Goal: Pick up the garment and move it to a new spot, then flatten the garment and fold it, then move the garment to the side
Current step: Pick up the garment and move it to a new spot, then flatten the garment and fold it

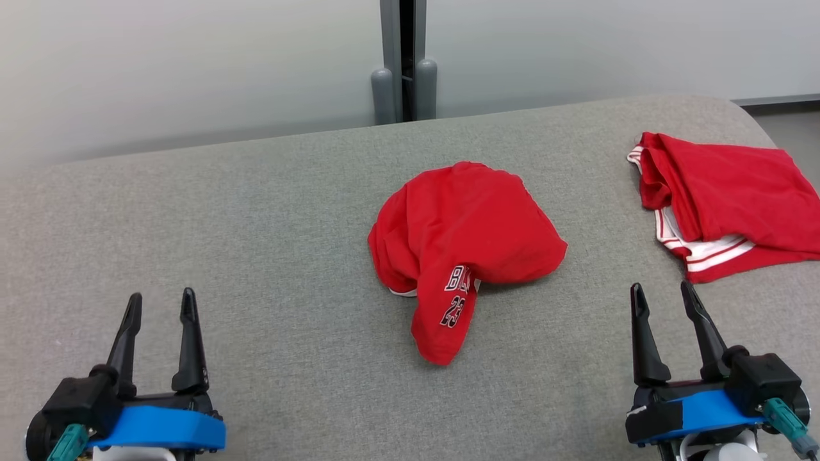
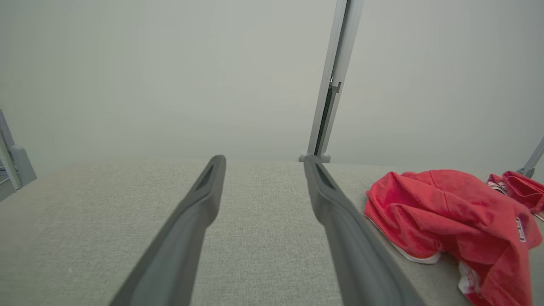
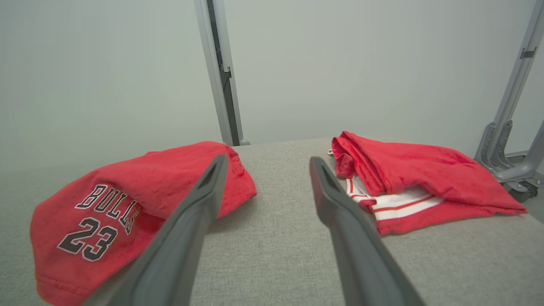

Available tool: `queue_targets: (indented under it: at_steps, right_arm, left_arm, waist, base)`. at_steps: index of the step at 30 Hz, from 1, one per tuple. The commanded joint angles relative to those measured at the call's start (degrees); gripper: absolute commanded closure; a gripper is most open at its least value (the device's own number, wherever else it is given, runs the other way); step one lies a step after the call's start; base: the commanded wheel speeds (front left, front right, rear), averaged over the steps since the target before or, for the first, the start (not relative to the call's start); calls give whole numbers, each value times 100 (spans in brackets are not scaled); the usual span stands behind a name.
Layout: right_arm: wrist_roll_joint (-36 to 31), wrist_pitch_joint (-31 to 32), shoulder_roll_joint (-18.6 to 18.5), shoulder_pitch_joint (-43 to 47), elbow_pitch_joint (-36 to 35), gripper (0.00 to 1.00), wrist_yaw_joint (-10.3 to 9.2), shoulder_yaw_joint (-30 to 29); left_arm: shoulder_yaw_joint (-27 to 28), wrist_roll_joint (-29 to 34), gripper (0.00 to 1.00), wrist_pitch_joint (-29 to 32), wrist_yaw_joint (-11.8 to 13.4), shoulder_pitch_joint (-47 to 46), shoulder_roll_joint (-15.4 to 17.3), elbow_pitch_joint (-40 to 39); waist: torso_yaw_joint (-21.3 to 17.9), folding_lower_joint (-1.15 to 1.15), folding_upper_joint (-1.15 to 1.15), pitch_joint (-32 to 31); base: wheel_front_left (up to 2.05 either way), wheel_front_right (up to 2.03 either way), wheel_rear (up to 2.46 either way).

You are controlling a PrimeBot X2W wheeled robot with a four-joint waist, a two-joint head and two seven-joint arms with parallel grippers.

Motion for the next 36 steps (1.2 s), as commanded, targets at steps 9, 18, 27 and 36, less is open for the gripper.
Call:
queue_targets:
  at_steps: [9,18,27,36]
  right_arm:
    - [49,-11,5,162,123,0,-4,-3]
    - [69,-11,5,135,192,0,-3,38]
    - [-308,-11,6,-522,197,0,-3,-44]
    - [-870,250,-240,-2218,1167,0,-4,-197]
  left_arm:
    - [574,422,0,-23,-358,360,-381,-87]
    - [866,675,0,-23,-595,331,-570,-45]
    - [945,821,0,-24,-716,127,-649,-36]
    - [887,878,0,-24,-789,-180,-682,-29]
  waist:
    - [133,0,0,-110]
    - [159,0,0,-120]
    - [224,0,0,77]
    - [484,0,0,532]
  base:
    - [0,0,0]
    - [0,0,0]
    - [0,0,0]
    - [0,0,0]
